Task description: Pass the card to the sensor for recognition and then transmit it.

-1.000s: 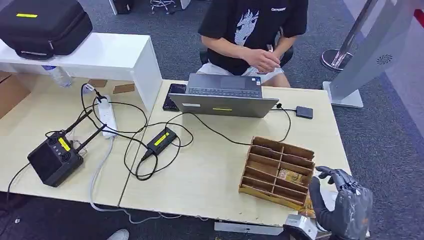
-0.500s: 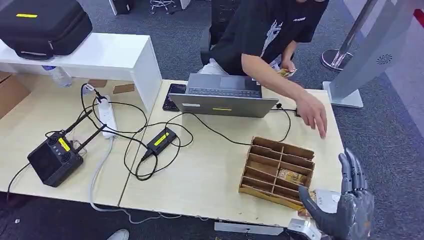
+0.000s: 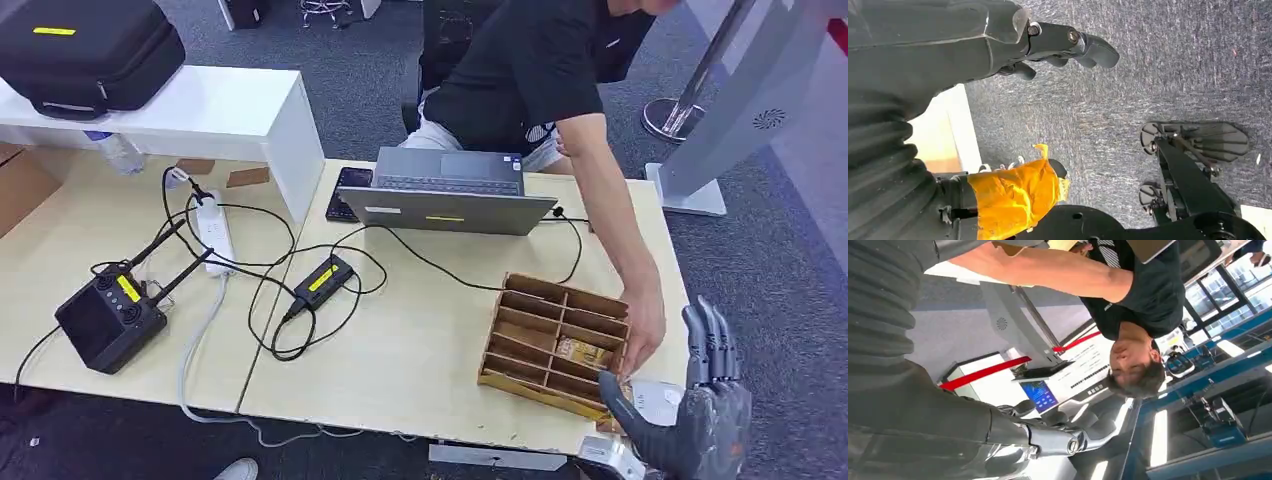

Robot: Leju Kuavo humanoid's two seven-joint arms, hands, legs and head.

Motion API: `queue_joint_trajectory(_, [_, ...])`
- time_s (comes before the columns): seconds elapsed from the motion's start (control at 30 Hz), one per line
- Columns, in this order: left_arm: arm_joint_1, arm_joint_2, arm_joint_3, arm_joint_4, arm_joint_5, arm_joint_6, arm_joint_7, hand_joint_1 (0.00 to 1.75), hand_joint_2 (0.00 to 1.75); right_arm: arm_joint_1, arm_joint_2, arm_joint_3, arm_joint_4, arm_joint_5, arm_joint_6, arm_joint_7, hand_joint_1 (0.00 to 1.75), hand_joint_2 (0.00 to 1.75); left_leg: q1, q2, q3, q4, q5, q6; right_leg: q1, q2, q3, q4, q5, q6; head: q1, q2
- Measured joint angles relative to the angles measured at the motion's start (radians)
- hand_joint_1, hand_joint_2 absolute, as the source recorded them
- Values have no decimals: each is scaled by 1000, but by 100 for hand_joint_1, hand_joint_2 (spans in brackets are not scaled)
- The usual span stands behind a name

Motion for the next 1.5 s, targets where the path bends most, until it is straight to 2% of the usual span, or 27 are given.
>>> queue_joint_trajectory(0.4, [0,0,7,0,0,0,0,0,175,12,5,-20,0,-28,0,-14,0,175,0,0,0,0,0,0,0,0,0,0,0,0,0,0])
queue_joint_trajectory(0.87, [0,-1,18,0,0,3,0,0,175,18,5,-21,0,-32,0,4,0,175,0,0,0,0,0,0,0,0,0,0,0,0,0,0])
queue_joint_trajectory(1.17, [0,-1,21,0,-6,3,0,0,175,15,-11,-10,22,-32,11,68,0,175,0,0,0,0,0,0,0,0,0,0,0,0,0,0])
queue_joint_trajectory(1.5, [0,-1,24,0,-7,2,0,0,175,8,-37,11,52,-32,12,79,0,175,0,0,0,0,0,0,0,0,0,0,0,0,0,0])
